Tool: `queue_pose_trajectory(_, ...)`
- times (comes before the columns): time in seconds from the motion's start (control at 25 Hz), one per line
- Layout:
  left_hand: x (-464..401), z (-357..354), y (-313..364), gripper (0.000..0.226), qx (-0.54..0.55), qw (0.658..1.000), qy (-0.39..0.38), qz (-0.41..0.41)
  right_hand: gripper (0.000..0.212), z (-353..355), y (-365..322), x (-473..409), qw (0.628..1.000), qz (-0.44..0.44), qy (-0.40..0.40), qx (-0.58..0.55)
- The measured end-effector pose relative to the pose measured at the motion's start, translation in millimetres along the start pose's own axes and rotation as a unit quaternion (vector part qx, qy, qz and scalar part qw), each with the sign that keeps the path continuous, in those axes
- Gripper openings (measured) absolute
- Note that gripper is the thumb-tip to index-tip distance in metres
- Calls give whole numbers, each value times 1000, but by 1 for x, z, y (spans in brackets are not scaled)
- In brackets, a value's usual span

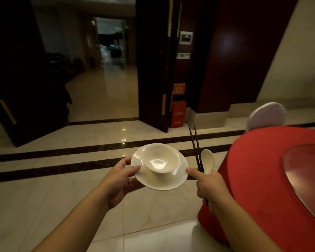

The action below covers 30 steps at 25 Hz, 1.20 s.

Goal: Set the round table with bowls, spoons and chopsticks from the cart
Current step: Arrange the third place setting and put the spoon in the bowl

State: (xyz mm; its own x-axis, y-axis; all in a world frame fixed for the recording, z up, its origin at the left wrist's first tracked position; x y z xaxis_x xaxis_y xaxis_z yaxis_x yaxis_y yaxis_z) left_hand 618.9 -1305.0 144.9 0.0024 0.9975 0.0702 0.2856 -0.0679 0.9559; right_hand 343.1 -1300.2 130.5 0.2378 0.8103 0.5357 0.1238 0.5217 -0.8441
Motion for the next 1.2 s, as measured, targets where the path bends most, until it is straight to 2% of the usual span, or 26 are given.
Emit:
queue_pose_trajectory(0.28, -207, -64, -10, 34, -10, 994, -101, 43, 27, 15, -74, -150, 993, 9, 87, -78)
queue_pose_trajectory(0.56, -420, -135, -21, 31, -23, 990, -130, 51, 39, 31, -173, -337, 989, 14, 99, -106)
queue_pose_trajectory(0.8, -581, -219, -29, 30, -23, 982, -175, 64, 37, 68, -262, -455, 983, 16, 137, -120)
queue_pose_trajectory(0.96, -688, -291, -54, 33, -17, 967, -241, 78, 31, 104, -302, -533, 973, 26, 179, -142)
queue_pose_trajectory(1.2, -854, -420, -100, 35, -13, 925, -359, 125, 17, 171, -364, -651, 942, 28, 284, -176)
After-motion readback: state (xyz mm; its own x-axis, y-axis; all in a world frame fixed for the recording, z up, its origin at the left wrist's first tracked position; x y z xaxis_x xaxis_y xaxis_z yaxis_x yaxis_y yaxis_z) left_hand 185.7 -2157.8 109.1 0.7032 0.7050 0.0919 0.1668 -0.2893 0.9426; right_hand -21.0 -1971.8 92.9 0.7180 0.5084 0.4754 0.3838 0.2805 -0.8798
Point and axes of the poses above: each hand's wrist, its own x-axis away from the middle knuckle, its own z-axis out of the back of the hand, y = z × x, the point moved 6 cm from there along -x, towards the middle knuckle, and after that the axes turned 15 degrees about -z, right-handed, at the moved point
